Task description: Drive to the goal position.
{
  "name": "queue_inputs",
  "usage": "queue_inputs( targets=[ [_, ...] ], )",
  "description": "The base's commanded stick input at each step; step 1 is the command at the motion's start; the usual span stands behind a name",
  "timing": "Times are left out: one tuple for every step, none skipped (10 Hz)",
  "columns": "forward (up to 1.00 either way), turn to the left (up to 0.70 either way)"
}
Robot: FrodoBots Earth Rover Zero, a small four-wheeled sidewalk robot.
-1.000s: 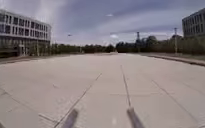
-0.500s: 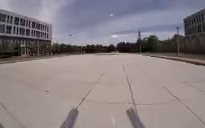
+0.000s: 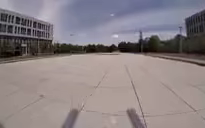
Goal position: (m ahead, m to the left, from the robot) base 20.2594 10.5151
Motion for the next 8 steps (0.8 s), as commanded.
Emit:
queue_inputs(
  targets=[
    [0.50,0.00],
    [0.50,0.00],
    [0.50,0.00],
    [0.50,0.00],
    [0.50,0.00],
    [0.50,0.00],
    [0.50,0.00],
    [0.50,0.00]
  ],
)
